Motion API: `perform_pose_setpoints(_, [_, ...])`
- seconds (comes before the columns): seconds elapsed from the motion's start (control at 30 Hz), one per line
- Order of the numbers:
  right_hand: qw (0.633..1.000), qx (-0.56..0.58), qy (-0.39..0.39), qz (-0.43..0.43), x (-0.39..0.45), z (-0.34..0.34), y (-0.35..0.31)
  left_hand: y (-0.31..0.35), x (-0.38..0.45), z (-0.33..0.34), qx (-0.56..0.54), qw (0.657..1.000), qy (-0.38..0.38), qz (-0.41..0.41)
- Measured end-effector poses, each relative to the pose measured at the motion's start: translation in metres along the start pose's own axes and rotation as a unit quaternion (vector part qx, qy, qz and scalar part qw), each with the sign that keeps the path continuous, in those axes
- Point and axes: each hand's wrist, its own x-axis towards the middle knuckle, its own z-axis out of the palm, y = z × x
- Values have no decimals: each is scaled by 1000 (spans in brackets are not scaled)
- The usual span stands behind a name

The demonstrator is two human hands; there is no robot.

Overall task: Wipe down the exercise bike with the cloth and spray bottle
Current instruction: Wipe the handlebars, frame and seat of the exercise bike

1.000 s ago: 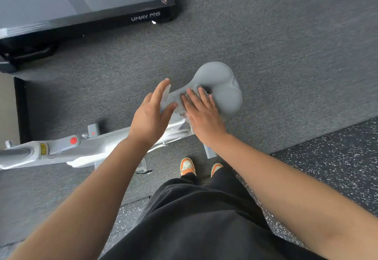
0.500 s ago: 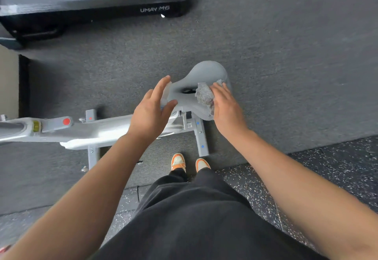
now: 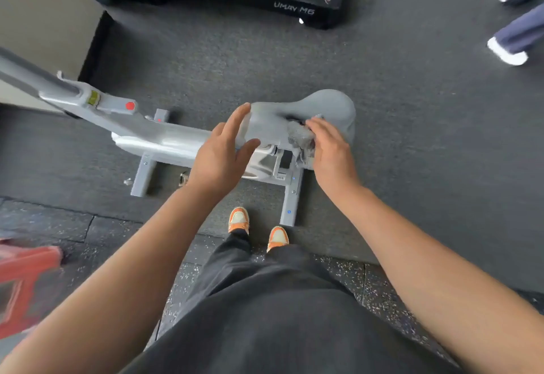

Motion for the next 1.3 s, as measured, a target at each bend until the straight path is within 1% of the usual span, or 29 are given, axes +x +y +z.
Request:
perform_pose_setpoints(0.13, [999,23,0,-27,3,7,-17,-12,-29,-11,-18,999,38,-28])
perform_pose_setpoints(0.23, [998,18,-6,-51,2,15,-34,-24,-53,-22,-9,996,64,-59])
perform_pose_setpoints(0.4, [991,19,-73,-110,-6,39,-74,-52,-101,-48,-16,986,122,-114])
perform_pose_setpoints(0.6, [970,24,-147,-191,-35,85,-151,-93,-178,-94,-7,963,197,-184])
perform_pose_setpoints(0.8, [947,58,-198,-244,-89,146,-252,-147,-277,-148,-13,931,262,-253])
perform_pose_setpoints(0.93, [930,75,-224,-281,-133,187,-319,-187,-347,-183,-35,899,324,-295])
perform_pose_setpoints(1.07, [907,90,-247,-330,-177,227,-382,-225,-413,-214,-35,870,375,-317])
perform_pose_setpoints(1.17, [891,105,-265,-354,-208,255,-426,-251,-458,-236,-36,849,406,-336])
perform_pose_setpoints(1.3, [868,121,-295,-381,-242,288,-479,-276,-507,-260,-46,811,446,-376])
